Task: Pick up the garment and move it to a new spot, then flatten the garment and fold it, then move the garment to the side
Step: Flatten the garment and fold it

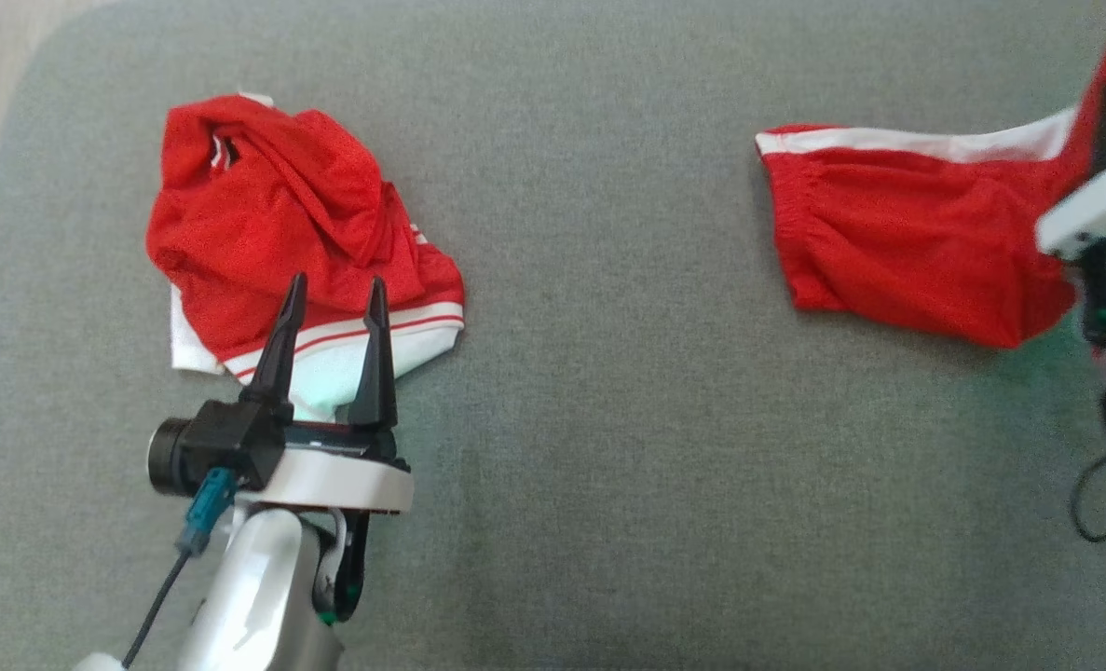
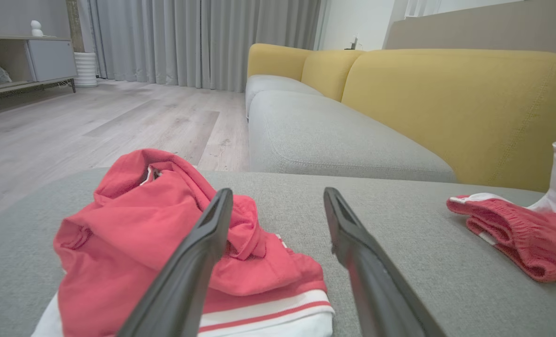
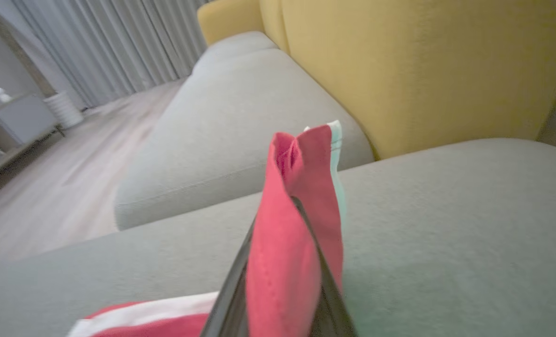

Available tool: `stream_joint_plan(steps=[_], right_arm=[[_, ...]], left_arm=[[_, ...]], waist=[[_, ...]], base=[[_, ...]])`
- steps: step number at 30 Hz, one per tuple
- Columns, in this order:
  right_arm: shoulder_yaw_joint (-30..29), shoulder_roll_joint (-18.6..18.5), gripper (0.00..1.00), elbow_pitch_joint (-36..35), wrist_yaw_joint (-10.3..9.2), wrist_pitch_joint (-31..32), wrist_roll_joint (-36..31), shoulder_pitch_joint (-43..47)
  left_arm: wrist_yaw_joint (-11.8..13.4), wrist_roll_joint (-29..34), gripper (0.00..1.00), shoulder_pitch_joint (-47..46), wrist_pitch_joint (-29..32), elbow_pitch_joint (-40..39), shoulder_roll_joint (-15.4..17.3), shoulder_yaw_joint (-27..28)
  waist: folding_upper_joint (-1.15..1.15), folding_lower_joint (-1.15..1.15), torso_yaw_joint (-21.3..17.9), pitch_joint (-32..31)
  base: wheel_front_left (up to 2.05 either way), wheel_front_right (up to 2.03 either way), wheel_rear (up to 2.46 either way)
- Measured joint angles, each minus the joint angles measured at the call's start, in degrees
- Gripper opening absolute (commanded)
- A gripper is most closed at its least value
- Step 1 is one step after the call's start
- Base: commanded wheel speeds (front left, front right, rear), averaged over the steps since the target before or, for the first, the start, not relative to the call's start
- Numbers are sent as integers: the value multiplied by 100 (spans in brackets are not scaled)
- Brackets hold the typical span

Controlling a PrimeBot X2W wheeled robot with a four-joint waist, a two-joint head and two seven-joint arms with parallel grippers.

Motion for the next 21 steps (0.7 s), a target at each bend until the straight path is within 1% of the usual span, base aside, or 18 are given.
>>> stream_joint_plan(steps=[7, 10, 13, 15, 18, 19, 20, 21], right_arm=[[602, 593, 0, -773, 0, -133, 434, 349], [917, 779, 0, -958, 0, -138, 520, 558], [1245, 917, 0, -1014, 0, -129, 534, 681], [1356, 954, 0, -1002, 0, -127, 515, 715], [1656, 1009, 0, -855, 0, -127, 416, 787], [1781, 1009, 45, -771, 0, -132, 304, 811], [1873, 1012, 45, -672, 0, -159, 170, 818], [1911, 1033, 100, -592, 0, -232, 79, 819]], left_arm=[[4, 0, 100, 242, 0, -2, 2, 81], [5, 0, 100, 359, 0, -11, 2, 87], [7, 0, 100, 439, 0, -41, 3, 88], [7, 0, 100, 458, 0, -44, 3, 88], [8, 0, 100, 477, 0, -47, 3, 87], [8, 0, 100, 477, 0, -52, 3, 85], [8, 0, 100, 477, 0, -55, 3, 83], [8, 0, 100, 477, 0, -56, 3, 82]], waist=[[0, 0, 49, -367], [0, -1, 73, -464], [0, 0, 100, -497], [0, 0, 107, -504], [0, 0, 129, -509], [0, 0, 133, -505], [0, 0, 135, -501], [0, 1, 135, -500]], base=[[0, 0, 0], [0, 0, 0], [0, 0, 0], [0, 0, 0], [0, 0, 0], [0, 0, 0], [0, 0, 0], [0, 0, 0]])
